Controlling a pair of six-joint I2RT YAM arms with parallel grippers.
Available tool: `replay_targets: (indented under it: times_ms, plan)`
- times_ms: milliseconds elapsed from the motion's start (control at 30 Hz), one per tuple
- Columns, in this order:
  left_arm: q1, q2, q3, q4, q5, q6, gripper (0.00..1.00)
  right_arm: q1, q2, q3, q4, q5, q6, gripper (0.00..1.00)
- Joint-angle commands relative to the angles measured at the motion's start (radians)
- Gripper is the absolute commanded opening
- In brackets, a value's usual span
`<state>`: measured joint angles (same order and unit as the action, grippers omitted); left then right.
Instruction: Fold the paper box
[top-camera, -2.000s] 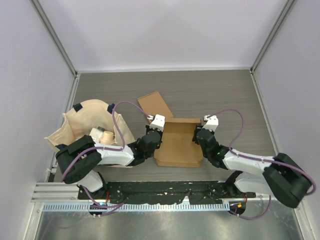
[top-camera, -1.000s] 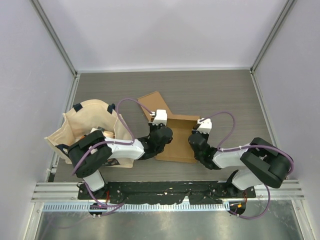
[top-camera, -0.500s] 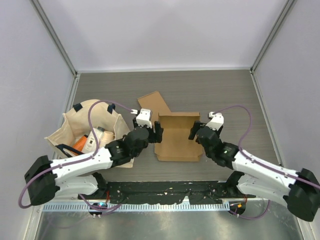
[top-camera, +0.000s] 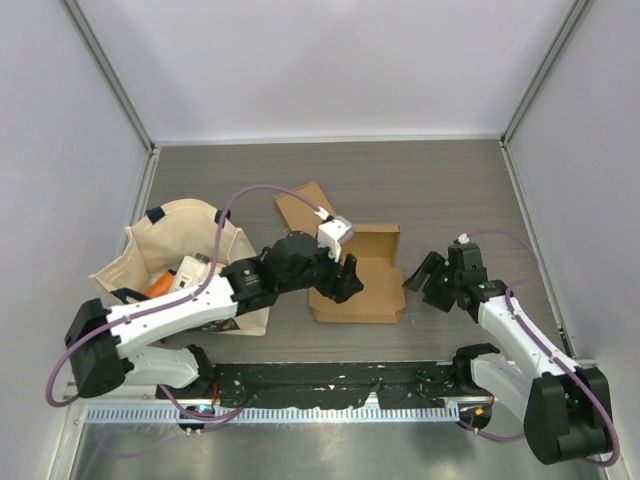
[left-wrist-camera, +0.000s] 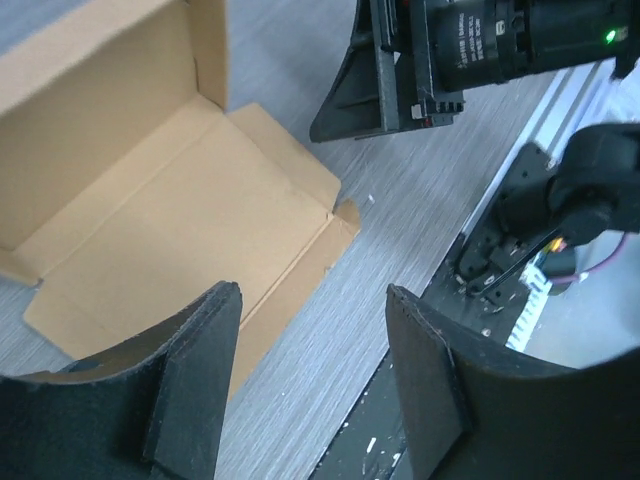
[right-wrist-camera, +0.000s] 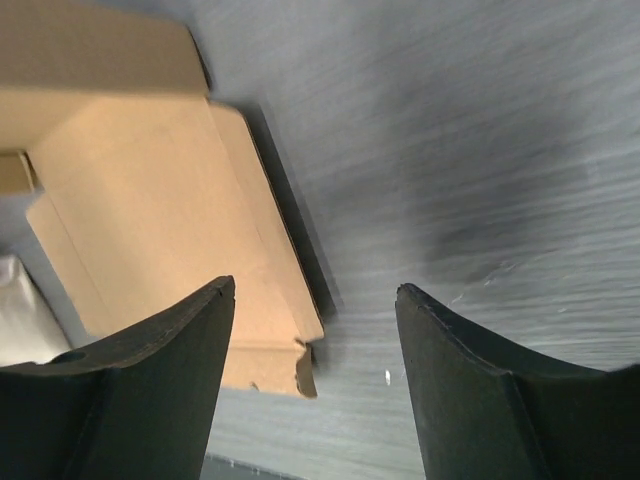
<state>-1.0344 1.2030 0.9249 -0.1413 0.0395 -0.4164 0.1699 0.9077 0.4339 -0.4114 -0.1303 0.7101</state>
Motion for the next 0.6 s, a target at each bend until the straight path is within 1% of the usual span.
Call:
replay_targets:
  times_ms: [0,33,67,100,133,167,267,400,567]
  plan:
    - [-0.079,0.131,0.046,-0.095,0.042,0.121,0.62,-0.013,0.039,-0.047,0.056,-0.232,0.009,0.68]
    - [-0.114,0.189,0.054,-0.098,-0.061,0.149,0.63,-0.013,0.004,-0.058,0.049,-0.218,0.012,0.68]
    - [-0.184,0.216,0.064,-0.098,-0.102,0.172,0.64,-0.013,-0.021,-0.061,0.036,-0.194,0.017,0.67]
    - [-0.216,0.249,0.069,-0.092,-0.165,0.189,0.64,-0.013,-0.044,-0.064,0.007,-0.151,0.02,0.67]
    - [-0.248,0.304,0.077,-0.092,-0.262,0.221,0.65,-0.013,-0.071,-0.067,-0.006,-0.135,0.022,0.67]
    - [-0.295,0.335,0.09,-0.092,-0.298,0.235,0.66,-0.013,-0.113,-0.069,-0.015,-0.131,0.025,0.68]
    - [-0.358,0.417,0.115,-0.078,-0.401,0.281,0.68,-0.013,-0.168,-0.092,-0.047,-0.156,0.044,0.67]
    - [-0.375,0.438,0.127,-0.037,-0.4,0.283,0.68,-0.007,-0.187,-0.15,-0.056,-0.175,0.077,0.61]
    - [-0.375,0.457,0.14,-0.018,-0.394,0.283,0.69,0.034,-0.178,-0.162,-0.047,-0.164,0.084,0.54]
